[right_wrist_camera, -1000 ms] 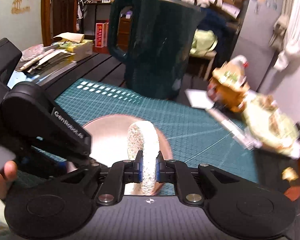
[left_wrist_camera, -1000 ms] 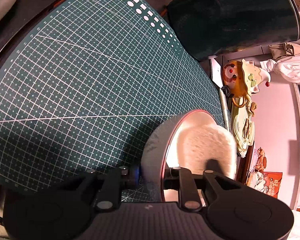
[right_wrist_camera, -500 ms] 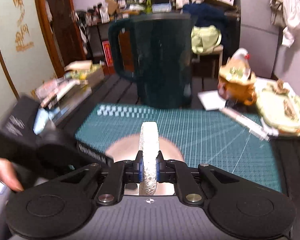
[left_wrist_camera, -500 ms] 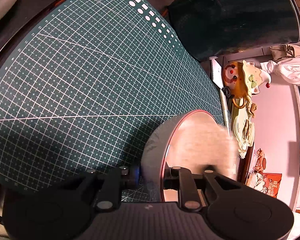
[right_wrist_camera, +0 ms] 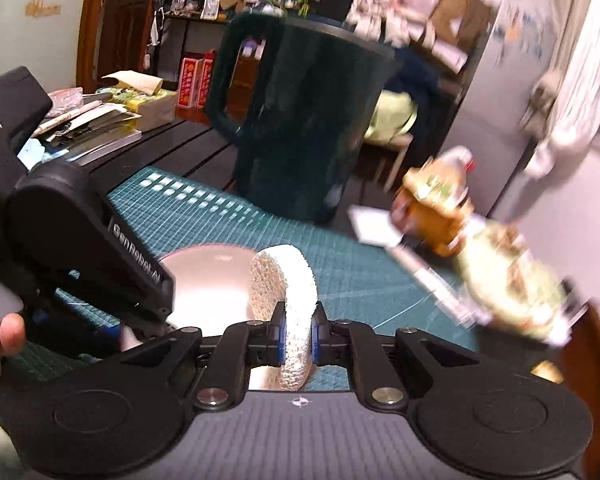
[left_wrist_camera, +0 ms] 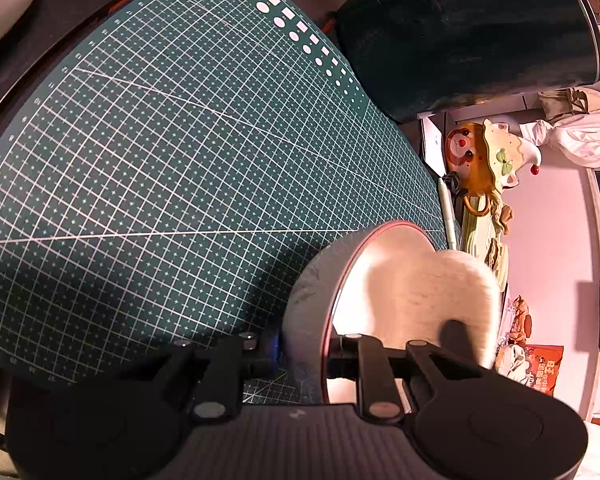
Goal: Clean bowl
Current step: 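Rub the white sponge along the bowl's inner wall with the right tool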
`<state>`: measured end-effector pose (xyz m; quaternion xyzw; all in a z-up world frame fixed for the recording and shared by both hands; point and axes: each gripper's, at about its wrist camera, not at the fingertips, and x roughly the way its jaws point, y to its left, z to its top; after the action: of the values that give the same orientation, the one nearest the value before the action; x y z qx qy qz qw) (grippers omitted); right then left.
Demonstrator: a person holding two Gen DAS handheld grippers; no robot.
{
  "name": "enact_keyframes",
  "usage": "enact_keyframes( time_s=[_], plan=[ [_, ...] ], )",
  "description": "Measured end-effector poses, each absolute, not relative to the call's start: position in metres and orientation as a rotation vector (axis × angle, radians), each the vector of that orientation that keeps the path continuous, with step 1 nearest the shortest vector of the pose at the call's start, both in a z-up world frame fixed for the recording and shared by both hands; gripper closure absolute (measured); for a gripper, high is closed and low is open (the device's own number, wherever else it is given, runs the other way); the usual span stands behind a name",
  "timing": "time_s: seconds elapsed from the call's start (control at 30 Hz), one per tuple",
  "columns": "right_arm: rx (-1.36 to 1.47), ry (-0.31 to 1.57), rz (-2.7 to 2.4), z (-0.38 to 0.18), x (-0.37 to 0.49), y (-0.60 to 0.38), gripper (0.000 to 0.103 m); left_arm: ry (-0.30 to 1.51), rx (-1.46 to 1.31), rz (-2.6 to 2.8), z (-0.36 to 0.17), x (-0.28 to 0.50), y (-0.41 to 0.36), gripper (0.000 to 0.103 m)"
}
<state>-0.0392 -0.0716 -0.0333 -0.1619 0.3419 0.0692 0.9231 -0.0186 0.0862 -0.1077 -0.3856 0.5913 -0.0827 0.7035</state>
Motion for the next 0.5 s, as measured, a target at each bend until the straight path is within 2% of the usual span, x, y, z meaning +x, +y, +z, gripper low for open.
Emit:
enact_keyframes(
  time_s=[0.27, 0.5],
  plan=[
    [-0.118, 0.653, 0.191, 0.002, -0.040, -0.097, 0.093, 1.314, -0.859, -0.183, -0.118, -0.028, 0.096, 0.084],
    [0.017, 0.795, 0.293, -0.029, -0.026, -0.092, 0.093, 1.314, -0.856, -0.184, -0.108, -0.029, 0.088, 0.085]
  ],
)
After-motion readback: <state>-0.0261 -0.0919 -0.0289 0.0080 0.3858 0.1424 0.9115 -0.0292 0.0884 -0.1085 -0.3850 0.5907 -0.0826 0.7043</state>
